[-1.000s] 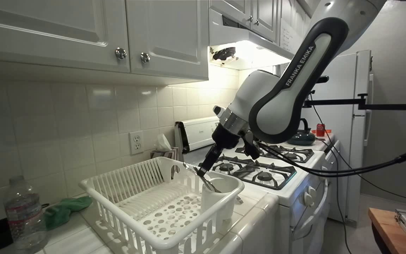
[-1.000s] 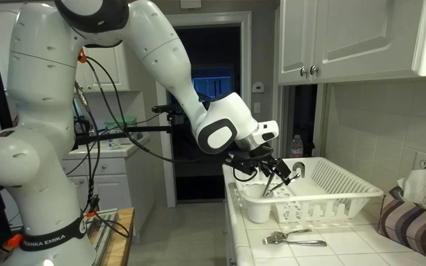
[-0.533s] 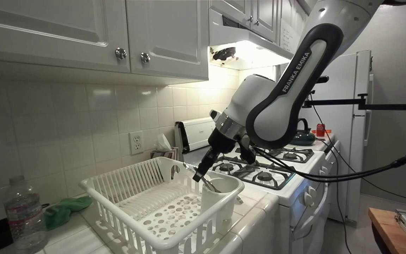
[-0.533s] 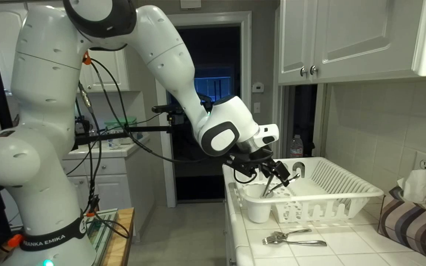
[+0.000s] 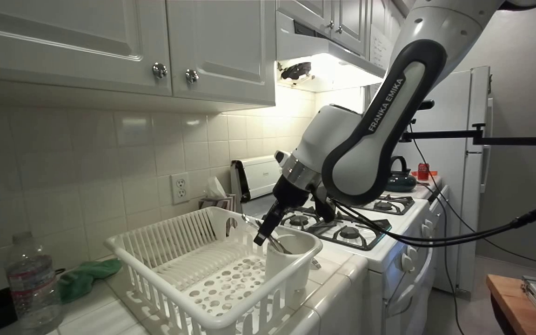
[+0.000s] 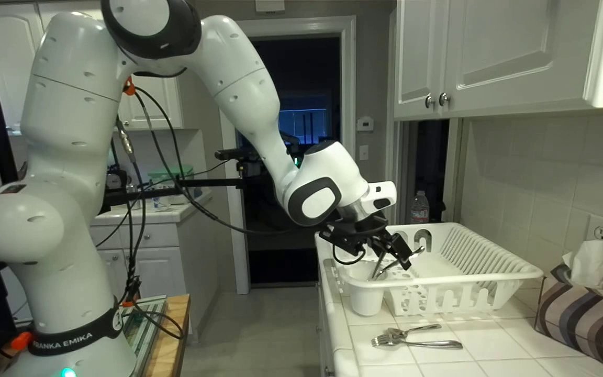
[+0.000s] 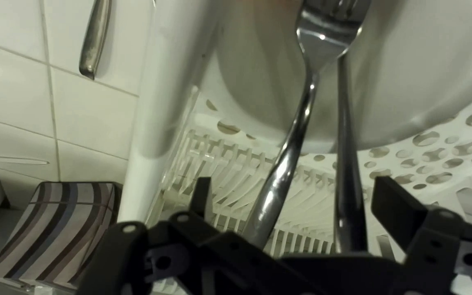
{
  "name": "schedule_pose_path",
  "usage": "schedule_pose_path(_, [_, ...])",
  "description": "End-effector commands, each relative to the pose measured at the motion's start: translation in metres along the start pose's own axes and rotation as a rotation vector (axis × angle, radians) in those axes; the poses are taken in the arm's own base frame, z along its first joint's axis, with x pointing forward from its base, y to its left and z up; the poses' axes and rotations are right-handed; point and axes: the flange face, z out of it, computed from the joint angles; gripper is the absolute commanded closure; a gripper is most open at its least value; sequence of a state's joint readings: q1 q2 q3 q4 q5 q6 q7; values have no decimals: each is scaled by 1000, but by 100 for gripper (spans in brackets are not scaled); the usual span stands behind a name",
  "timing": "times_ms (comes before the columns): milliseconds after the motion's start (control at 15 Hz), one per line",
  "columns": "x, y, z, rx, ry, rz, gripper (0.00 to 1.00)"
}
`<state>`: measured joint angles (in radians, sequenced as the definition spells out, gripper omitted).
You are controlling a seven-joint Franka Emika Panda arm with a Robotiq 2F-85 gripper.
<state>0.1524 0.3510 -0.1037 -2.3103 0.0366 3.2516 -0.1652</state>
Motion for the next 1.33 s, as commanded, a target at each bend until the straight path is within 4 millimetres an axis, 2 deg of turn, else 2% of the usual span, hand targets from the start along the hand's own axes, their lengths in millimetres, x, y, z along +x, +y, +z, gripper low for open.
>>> schedule_pose_path(0, [4,-6,12,-11,12,20,0])
schedule_pose_path(200, [8,-12,15,-8,15,19,0])
schedule_pose_path(267, [10,-14,16,-7,17,20,25])
schedule_pose_path(400, [12,-17,17,-6,18,18,34])
schedule_pose_path(1000, [19,-15,18,-25,25,35,98])
schedule_pose_path(1267, [22,-14,13,-39,32,51,100])
